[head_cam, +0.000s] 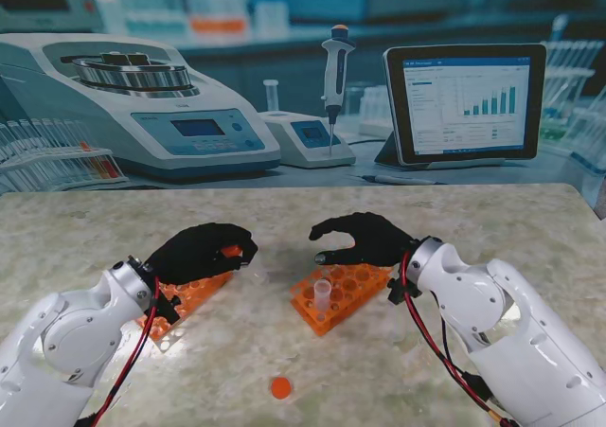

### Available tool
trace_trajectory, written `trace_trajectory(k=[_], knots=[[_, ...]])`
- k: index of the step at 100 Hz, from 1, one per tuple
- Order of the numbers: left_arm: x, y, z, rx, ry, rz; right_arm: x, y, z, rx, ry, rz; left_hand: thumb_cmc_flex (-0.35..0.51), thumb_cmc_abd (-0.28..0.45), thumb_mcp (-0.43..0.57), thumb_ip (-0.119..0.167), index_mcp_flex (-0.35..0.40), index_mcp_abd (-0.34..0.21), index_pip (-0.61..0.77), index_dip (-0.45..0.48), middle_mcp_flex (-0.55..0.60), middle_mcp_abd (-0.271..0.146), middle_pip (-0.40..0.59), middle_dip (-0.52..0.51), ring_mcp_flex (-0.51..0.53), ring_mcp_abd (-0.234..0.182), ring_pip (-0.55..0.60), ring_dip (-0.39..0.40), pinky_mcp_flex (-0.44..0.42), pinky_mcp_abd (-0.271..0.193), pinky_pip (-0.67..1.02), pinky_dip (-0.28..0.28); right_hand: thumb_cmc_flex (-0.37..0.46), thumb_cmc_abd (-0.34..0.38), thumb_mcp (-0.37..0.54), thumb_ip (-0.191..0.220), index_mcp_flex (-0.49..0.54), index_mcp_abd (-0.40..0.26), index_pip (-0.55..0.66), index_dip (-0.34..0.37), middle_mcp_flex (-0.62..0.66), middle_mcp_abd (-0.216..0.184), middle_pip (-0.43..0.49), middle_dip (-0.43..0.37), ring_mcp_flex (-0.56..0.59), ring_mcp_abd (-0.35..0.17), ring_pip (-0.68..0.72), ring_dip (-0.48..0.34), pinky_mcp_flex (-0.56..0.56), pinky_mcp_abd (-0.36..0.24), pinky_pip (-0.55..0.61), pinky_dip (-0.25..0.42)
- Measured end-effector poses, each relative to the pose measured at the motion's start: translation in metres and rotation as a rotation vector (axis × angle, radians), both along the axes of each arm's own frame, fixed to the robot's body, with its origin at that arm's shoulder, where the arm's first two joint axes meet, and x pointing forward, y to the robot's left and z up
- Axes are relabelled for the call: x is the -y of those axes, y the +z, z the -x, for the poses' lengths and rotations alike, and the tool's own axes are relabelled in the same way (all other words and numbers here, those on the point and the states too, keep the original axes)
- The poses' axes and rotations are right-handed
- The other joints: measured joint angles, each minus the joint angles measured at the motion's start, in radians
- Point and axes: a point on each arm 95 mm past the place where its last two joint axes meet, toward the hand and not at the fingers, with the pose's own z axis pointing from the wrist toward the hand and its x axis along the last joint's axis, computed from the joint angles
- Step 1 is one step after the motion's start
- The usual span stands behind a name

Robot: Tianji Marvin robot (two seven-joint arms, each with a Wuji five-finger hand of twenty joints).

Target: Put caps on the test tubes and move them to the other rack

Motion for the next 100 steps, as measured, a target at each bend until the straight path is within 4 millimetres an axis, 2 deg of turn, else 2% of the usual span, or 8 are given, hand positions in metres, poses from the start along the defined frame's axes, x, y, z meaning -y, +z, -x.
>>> trace_trajectory(k=[36, 100], knots=[[-0.012, -0.002, -0.003, 0.002, 0.033, -0.011, -0.008, 0.019, -0.018, -0.030, 0.038, 0.045, 0.000, 0.000, 0.000, 0.000, 0.000, 0.000, 0.000, 0.000, 0.000, 0.000, 0.000, 0.001, 0.000, 0.000, 0.001, 0.000, -0.009, 0.004, 0.000, 0.000, 0.011, 0.000, -0.001, 0.000, 0.000, -0.013, 0.002, 0.015, 0.022, -0.010, 0.012, 0.037, 0.029, -0.011, 0.007, 0.025, 0.003, 0.000, 0.000, 0.023], [-0.033, -0.012, -0.009, -0.006, 0.098, -0.038, -0.016, 0.034, -0.036, -0.096, 0.075, 0.103, 0.000, 0.000, 0.000, 0.000, 0.000, 0.000, 0.000, 0.000, 0.000, 0.000, 0.000, 0.002, 0.000, 0.000, 0.002, 0.000, -0.019, 0.008, 0.000, 0.000, 0.012, 0.000, -0.010, 0.000, 0.048, -0.040, 0.017, 0.026, 0.062, -0.012, 0.015, 0.051, 0.041, -0.013, 0.018, 0.052, 0.005, 0.000, 0.000, 0.038]])
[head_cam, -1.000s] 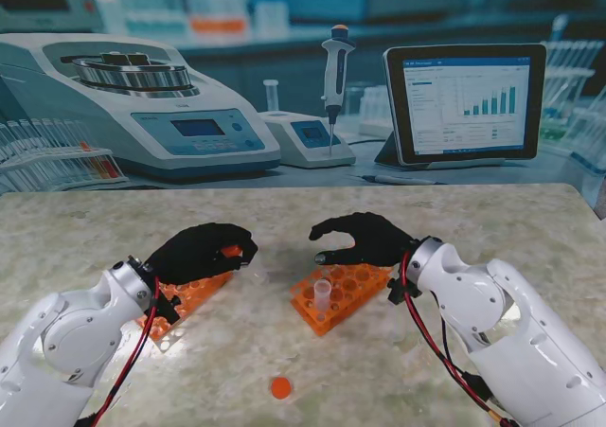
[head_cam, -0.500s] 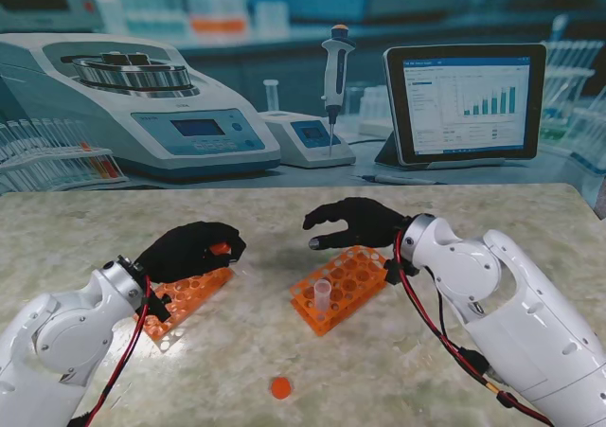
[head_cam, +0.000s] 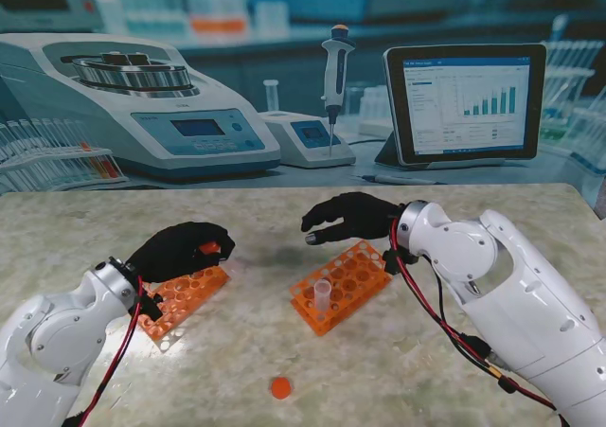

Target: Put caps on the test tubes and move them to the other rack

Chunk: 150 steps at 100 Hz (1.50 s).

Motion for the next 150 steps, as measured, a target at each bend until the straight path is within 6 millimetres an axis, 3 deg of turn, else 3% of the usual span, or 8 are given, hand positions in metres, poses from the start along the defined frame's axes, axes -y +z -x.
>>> trace_trajectory(k=[83, 150], knots=[[-0.028, -0.007, -0.004, 0.000, 0.072, -0.056, -0.012, 0.010, -0.027, -0.113, 0.063, 0.115, 0.000, 0.000, 0.000, 0.000, 0.000, 0.000, 0.000, 0.000, 0.000, 0.000, 0.000, 0.002, 0.000, 0.000, 0.001, 0.001, -0.014, 0.011, 0.000, 0.000, 0.042, 0.001, -0.015, 0.000, 0.001, -0.010, 0.009, 0.003, 0.013, -0.012, 0.004, 0.018, 0.011, -0.010, 0.001, 0.009, 0.008, 0.000, 0.000, 0.011], [-0.046, -0.014, -0.004, 0.006, 0.119, -0.092, -0.032, 0.017, -0.021, -0.095, 0.114, 0.075, 0.000, 0.000, 0.000, 0.000, 0.000, 0.000, 0.000, 0.000, 0.000, 0.000, 0.000, 0.002, 0.000, 0.001, 0.001, 0.007, -0.025, 0.011, 0.000, 0.000, 0.051, 0.001, -0.021, 0.000, 0.001, -0.022, 0.009, 0.003, 0.013, -0.013, 0.004, 0.019, 0.011, -0.010, 0.001, 0.009, 0.008, 0.000, 0.000, 0.011]])
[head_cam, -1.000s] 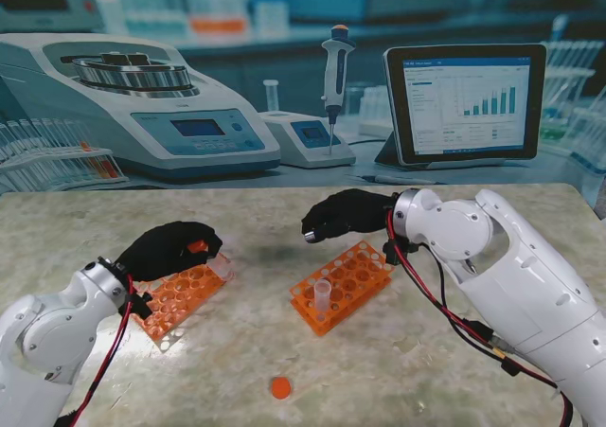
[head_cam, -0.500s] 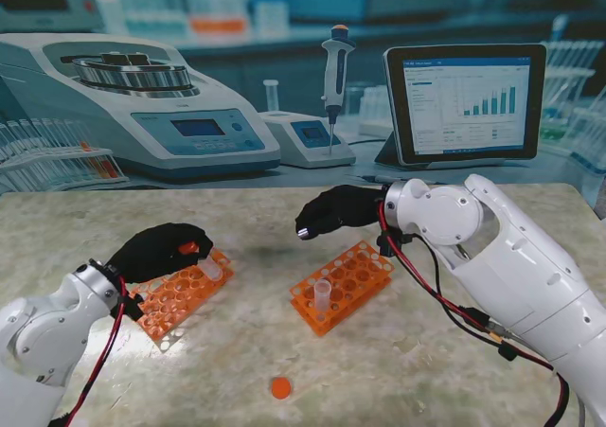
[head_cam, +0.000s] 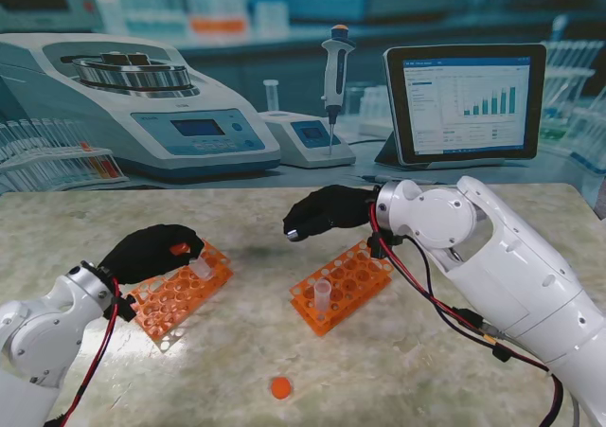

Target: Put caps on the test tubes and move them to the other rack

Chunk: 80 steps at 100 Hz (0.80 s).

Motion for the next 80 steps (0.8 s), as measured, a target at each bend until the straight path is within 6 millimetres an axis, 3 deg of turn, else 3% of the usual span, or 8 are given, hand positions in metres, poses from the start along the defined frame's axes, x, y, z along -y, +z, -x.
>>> trace_trajectory(k=[80], knots=[[-0.007, -0.003, -0.001, 0.003, 0.018, -0.024, -0.015, 0.011, -0.009, -0.060, 0.042, 0.001, 0.000, 0.000, 0.000, 0.000, 0.000, 0.000, 0.000, 0.000, 0.000, 0.000, 0.001, 0.002, 0.000, 0.000, 0.002, 0.006, -0.010, 0.007, 0.000, 0.000, 0.034, 0.006, -0.032, 0.010, 0.010, -0.027, 0.013, 0.000, 0.022, -0.011, 0.005, 0.000, 0.028, -0.002, -0.001, 0.003, 0.006, 0.000, 0.000, 0.000]])
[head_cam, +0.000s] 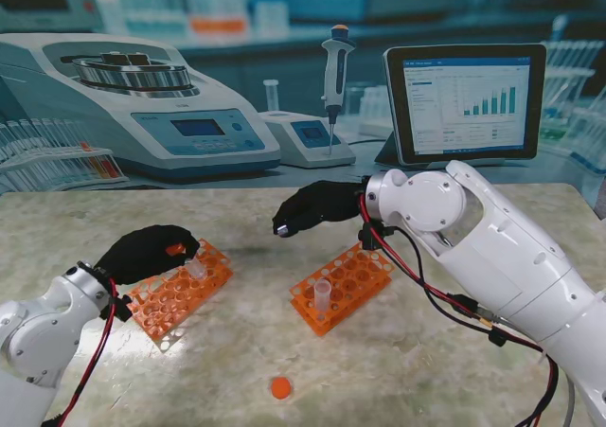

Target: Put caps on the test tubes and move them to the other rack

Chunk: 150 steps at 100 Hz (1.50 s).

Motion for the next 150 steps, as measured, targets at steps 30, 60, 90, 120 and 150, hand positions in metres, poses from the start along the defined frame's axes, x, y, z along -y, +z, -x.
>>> trace_trajectory(k=[30, 60, 90, 120, 150], knots=[[-0.005, -0.005, -0.002, -0.004, 0.021, -0.021, 0.014, 0.001, 0.001, 0.018, -0.047, -0.029, 0.000, 0.000, 0.000, 0.000, 0.000, 0.000, 0.000, 0.000, 0.000, 0.000, 0.002, 0.000, 0.000, 0.000, 0.003, 0.001, -0.004, 0.003, 0.000, 0.009, 0.001, 0.000, 0.000, 0.000, 0.000, 0.000, 0.001, 0.000, 0.000, 0.000, 0.000, 0.000, 0.000, 0.000, 0.000, 0.000, 0.000, 0.000, 0.000, 0.000], [-0.020, -0.013, -0.005, -0.012, 0.067, -0.053, 0.027, 0.000, 0.001, 0.024, -0.084, -0.041, 0.000, 0.000, 0.000, 0.000, 0.001, 0.000, 0.000, 0.000, 0.000, 0.000, 0.007, 0.000, 0.000, 0.001, 0.008, 0.002, -0.006, 0.004, 0.000, 0.009, 0.001, 0.000, 0.000, 0.000, 0.000, 0.000, 0.001, 0.000, 0.000, 0.000, 0.000, 0.000, 0.000, 0.000, 0.000, 0.000, 0.000, 0.000, 0.000, 0.000], [-0.027, -0.019, -0.009, -0.010, 0.093, -0.059, 0.034, -0.002, 0.001, 0.024, -0.101, -0.038, 0.000, -0.002, 0.000, 0.000, 0.002, 0.000, 0.000, 0.000, 0.000, 0.001, 0.007, 0.000, 0.000, 0.001, 0.010, 0.003, -0.006, 0.005, 0.000, 0.010, 0.001, 0.000, 0.000, 0.000, 0.000, 0.000, 0.001, 0.000, 0.000, 0.000, 0.000, 0.000, 0.000, 0.000, 0.000, 0.000, 0.000, 0.000, 0.000, 0.000], [-0.029, -0.021, -0.019, 0.000, 0.109, -0.067, 0.040, -0.007, 0.001, 0.020, -0.119, -0.042, 0.000, -0.002, 0.000, 0.000, 0.002, 0.000, 0.000, 0.000, 0.000, 0.001, 0.008, 0.010, 0.000, 0.002, 0.011, 0.003, -0.008, 0.005, 0.000, 0.010, 0.001, 0.000, 0.000, 0.000, 0.000, 0.000, 0.001, 0.000, 0.000, 0.000, 0.000, 0.000, 0.000, 0.000, 0.000, 0.000, 0.000, 0.000, 0.000, 0.000], [-0.032, -0.021, -0.023, 0.002, 0.121, -0.073, 0.044, -0.011, 0.002, 0.014, -0.132, -0.042, 0.000, -0.002, 0.000, 0.000, 0.002, 0.000, 0.000, 0.000, 0.000, 0.001, 0.008, 0.013, 0.000, 0.002, 0.019, 0.003, -0.016, 0.006, 0.000, 0.010, 0.001, 0.000, 0.000, 0.000, 0.000, 0.000, 0.001, 0.000, 0.000, 0.000, 0.000, 0.000, 0.000, 0.000, 0.000, 0.000, 0.000, 0.000, 0.000, 0.000]])
